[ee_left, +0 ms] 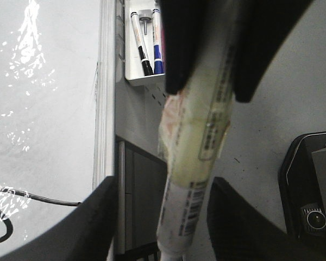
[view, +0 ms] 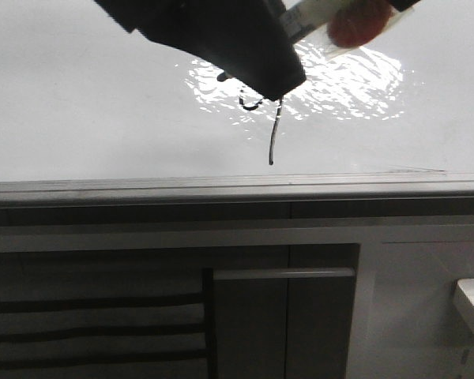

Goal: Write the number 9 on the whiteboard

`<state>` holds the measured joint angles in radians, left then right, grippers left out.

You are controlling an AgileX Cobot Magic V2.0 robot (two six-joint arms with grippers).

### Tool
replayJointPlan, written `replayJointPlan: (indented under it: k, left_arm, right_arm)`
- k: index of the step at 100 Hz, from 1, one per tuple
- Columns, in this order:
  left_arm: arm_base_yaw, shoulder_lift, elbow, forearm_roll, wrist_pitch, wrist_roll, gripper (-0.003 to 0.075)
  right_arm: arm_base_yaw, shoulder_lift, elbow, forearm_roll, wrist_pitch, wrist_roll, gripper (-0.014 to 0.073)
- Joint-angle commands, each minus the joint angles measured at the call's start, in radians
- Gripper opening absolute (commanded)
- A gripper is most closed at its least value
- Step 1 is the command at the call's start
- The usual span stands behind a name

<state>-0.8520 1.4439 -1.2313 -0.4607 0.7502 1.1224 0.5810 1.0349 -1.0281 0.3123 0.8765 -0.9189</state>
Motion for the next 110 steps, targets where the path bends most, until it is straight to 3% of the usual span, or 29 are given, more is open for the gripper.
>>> replayJointPlan:
  k: [1, 12, 34, 56, 61, 77, 83, 91, 110]
  left_arm:
    - [-0.008, -0.038, -0.034, -0.023, -0.034, -0.004, 0.0347]
    - [-0.008, -0.038, -0.034, -0.023, -0.034, -0.004, 0.0323]
    - [-0.008, -0.038, -0.034, -0.027, -0.044, -0.004, 0.0115]
    - [-0.008, -0.038, -0.034, -0.027, -0.044, -0.004, -0.0006]
    - [-0.008, -0.038, -0.034, -0.027, -0.044, -0.006, -0.002]
    - [-0.008, -0.045, -0.034, -0.004, -0.044, -0.046, -0.002]
    - [0.001, -0.057, -0.034, 0.051, -0.044, -0.118, -0.002]
    - [0.026, -0.081, -0.034, 0.198, -0.037, -0.297, -0.002]
    - [0.148, -0.166, 0.009, 0.566, 0.05, -0.926, -0.002]
  right_arm:
    - [0.001, -0.019, -0.035, 0.008, -0.04, -0.009, -0.0053]
    - [0.001, -0.019, -0.035, 0.008, -0.032, -0.009, -0.0054]
    - [0.001, -0.017, -0.035, 0.008, -0.033, -0.009, -0.0054]
    - [0.001, -0.017, -0.035, 0.008, -0.033, -0.009, -0.0046]
    - [0.001, -0.017, -0.035, 0.008, -0.032, -0.009, -0.0001]
    - [-0.013, -0.021, -0.036, -0.001, -0.032, -0.004, 0.03]
    - [-0.034, -0.032, -0.041, -0.031, -0.029, 0.04, 0.0371]
    - [-0.083, -0.067, -0.045, -0.098, -0.034, 0.141, 0.0385]
    - [-0.226, -0.138, -0.039, -0.128, -0.021, 0.298, 0.0385]
